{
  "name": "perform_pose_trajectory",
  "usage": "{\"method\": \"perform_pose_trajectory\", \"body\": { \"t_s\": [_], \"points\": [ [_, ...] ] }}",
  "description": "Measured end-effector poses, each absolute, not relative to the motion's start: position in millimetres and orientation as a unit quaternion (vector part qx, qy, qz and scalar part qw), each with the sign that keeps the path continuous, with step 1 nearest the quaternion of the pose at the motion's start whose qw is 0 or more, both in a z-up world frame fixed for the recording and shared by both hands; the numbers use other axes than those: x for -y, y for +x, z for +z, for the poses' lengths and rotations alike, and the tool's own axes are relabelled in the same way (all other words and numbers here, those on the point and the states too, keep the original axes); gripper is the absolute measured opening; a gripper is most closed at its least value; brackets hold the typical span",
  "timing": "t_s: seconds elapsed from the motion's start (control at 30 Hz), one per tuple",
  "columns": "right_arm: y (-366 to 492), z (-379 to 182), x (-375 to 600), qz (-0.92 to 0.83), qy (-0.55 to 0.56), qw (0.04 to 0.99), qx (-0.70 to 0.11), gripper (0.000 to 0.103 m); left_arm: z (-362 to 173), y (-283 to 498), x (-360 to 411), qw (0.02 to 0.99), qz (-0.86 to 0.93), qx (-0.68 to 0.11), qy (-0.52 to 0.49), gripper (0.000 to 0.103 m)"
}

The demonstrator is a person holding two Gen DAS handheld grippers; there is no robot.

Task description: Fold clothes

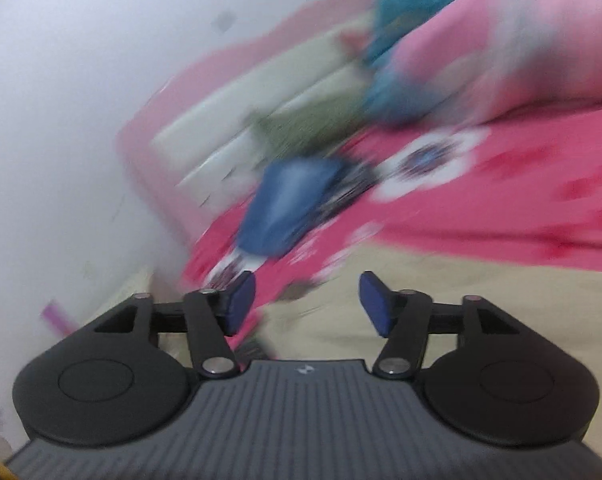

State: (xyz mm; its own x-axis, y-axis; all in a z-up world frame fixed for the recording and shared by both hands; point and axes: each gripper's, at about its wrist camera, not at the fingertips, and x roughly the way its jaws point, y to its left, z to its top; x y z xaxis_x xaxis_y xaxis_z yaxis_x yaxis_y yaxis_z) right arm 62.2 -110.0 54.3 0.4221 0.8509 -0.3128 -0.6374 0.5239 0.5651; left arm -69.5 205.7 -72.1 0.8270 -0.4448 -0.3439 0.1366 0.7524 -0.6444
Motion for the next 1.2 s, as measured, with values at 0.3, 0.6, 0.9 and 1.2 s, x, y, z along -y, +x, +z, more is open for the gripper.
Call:
{"method": "perform_pose_trajectory", "body": {
  "t_s": [0.3,0.6,0.9,1.2],
  "points": [
    [51,-46,318,0.192,0.395,0.809,-0.39,0.065,-63,-44,-200,0.892,-0.051,-0.272,-0.358,0.102],
    [71,-88,293,0.272,0.398,0.75,-0.453,0.044,-59,-26,-165,0.911,0.076,-0.292,-0.282,0.061],
    [60,-87,326,0.271,0.474,0.748,-0.379,0.004,-38,-40,-150,0.923,0.074,-0.239,-0.292,0.012],
    [31,-65,395,0.267,0.475,0.769,-0.334,0.004,-30,-36,-117,0.907,-0.001,-0.227,-0.355,0.01]
  ]
}}
